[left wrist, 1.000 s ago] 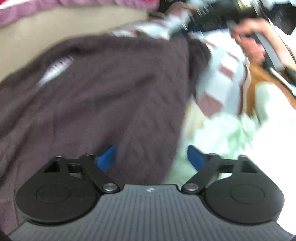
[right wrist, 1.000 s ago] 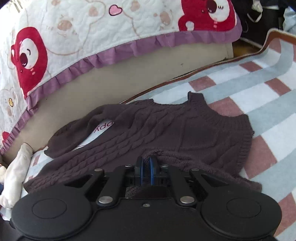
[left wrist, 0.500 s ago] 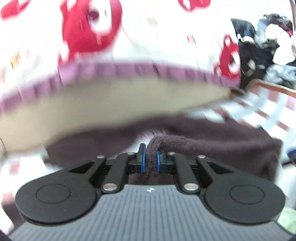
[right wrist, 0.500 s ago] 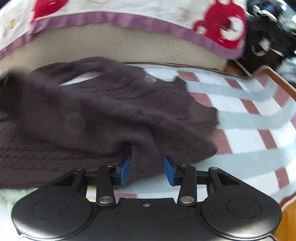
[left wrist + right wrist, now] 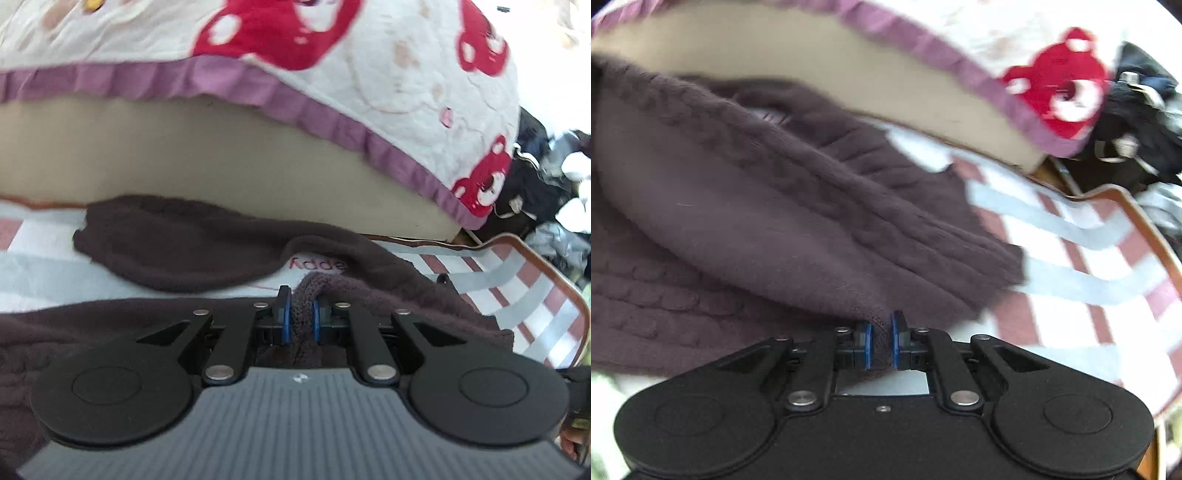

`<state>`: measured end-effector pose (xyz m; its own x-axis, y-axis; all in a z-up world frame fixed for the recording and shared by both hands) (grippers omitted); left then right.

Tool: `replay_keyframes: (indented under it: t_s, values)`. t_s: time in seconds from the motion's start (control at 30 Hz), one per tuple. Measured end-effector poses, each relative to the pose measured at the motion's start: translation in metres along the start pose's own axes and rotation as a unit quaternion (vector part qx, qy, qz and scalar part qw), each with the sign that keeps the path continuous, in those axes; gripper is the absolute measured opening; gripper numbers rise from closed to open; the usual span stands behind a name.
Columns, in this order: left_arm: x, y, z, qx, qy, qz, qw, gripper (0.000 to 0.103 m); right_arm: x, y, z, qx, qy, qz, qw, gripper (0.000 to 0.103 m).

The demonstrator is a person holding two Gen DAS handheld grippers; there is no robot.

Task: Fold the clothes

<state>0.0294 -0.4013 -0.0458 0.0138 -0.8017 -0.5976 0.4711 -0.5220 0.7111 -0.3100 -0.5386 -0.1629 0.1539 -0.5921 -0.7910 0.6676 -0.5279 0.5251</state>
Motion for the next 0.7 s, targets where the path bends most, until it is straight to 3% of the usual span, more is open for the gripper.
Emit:
replay_keyframes:
  t_s: [0.07, 0.17, 0.23, 0.33, 0.4, 0.43, 0.5, 0.57, 0.63, 0.7]
  values:
    - [0.011, -0.009, -0.011, -0.001, 0.022, -0.024, 0.9995, 0.011, -0.012, -0.007, 0.007, -0.019, -0.014, -0.007, 1.000, 0.010]
    - [0.045, -0.033, -0.016, 0.045, 0.077, -0.078, 0.9930, 0.011, -0.007, -0.010, 0.005, -0.027, -0.010, -0.018, 0.999, 0.010]
    - [0.062, -0.049, -0.016, 0.042, 0.083, -0.116, 0.9889, 0.011, 0.007, -0.016, -0.006, -0.036, -0.003, -0.036, 0.999, 0.010]
    - [0.057, -0.049, -0.012, 0.051, 0.080, -0.119, 0.9883, 0.011, 0.021, -0.026, -0.022, -0.066, -0.004, -0.063, 0.996, 0.011]
    - [0.041, -0.039, -0.010, 0.060, 0.068, -0.103, 0.9906, 0.018, 0.022, -0.028, -0.020, -0.056, 0.003, -0.070, 0.996, 0.012]
    - [0.033, -0.033, -0.011, 0.063, 0.062, -0.094, 0.9916, 0.019, 0.021, -0.028, -0.015, -0.038, 0.014, -0.074, 0.996, 0.015]
    - [0.022, -0.025, -0.016, 0.066, 0.060, -0.078, 0.9929, 0.031, 0.022, -0.026, -0.004, 0.008, 0.055, -0.085, 0.995, 0.026]
    - [0.018, -0.019, -0.028, 0.063, 0.077, -0.065, 0.9929, 0.035, 0.021, -0.023, 0.010, 0.066, 0.099, -0.074, 0.990, 0.033]
    - [0.019, -0.018, -0.041, 0.048, 0.088, -0.070, 0.9925, 0.036, 0.013, -0.016, 0.027, 0.153, 0.151, -0.037, 0.976, 0.041]
    - [0.020, -0.019, -0.052, 0.031, 0.092, -0.082, 0.9918, 0.036, 0.008, -0.012, 0.044, 0.238, 0.192, -0.011, 0.952, 0.047]
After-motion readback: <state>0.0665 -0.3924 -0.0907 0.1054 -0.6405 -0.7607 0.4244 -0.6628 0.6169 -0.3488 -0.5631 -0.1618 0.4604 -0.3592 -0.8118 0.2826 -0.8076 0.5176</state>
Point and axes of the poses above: each gripper's, at about its wrist camera, not at the fingertips, and x roughly the way its jaws point, z to its right, y to its top, the point moved 10 cm from there along x, roughly the way its jaws point, and after that the axes turned 4 degrees about -z, right-handed, at the moved point
